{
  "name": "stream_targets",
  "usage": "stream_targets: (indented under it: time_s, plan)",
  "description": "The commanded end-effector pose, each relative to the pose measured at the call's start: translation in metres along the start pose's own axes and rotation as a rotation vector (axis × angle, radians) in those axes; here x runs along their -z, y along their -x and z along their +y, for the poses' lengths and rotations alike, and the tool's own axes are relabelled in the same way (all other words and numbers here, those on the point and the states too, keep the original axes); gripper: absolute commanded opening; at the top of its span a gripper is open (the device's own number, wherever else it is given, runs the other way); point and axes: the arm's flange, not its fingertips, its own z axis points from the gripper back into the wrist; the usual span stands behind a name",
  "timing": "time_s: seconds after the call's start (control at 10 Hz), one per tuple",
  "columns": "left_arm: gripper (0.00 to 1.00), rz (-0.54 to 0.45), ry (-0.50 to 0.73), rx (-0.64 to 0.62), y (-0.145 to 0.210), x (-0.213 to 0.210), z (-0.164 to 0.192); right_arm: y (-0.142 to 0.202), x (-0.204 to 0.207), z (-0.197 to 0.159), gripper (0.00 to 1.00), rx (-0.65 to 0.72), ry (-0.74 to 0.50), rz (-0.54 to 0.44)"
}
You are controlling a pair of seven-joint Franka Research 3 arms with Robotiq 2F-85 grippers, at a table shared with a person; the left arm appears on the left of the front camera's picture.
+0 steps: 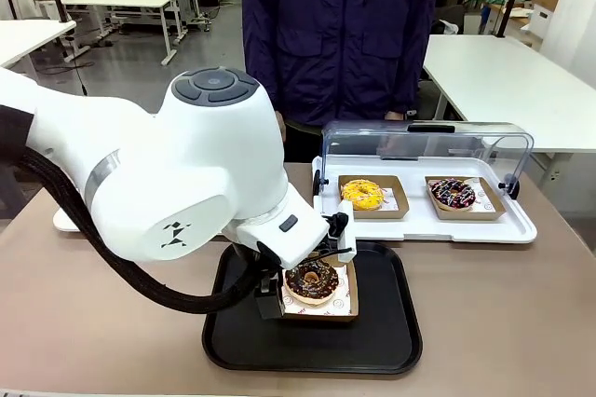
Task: Move the second donut from the left to the tray.
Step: Pick up the Paper togo box containing the Donut indicated by the person and place it on the Handle tray.
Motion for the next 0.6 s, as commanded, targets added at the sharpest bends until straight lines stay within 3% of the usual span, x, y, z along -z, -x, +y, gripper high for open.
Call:
stream_targets:
  time_s: [0.0, 0.5]
  plan:
    - [1.0, -0.003, -0.011, -0.005, -0.0025, 0.0008, -0.0014, -0.0027, 0.0004, -0.0023, 1.0, -0.024, 0.001, -0.03]
    - [1.0, -0.003, -0.011, -0.005, -0.0025, 0.0008, -0.0014, -0.0027, 0.0004, -0.0023, 1.0, -0.024, 0.001, -0.03]
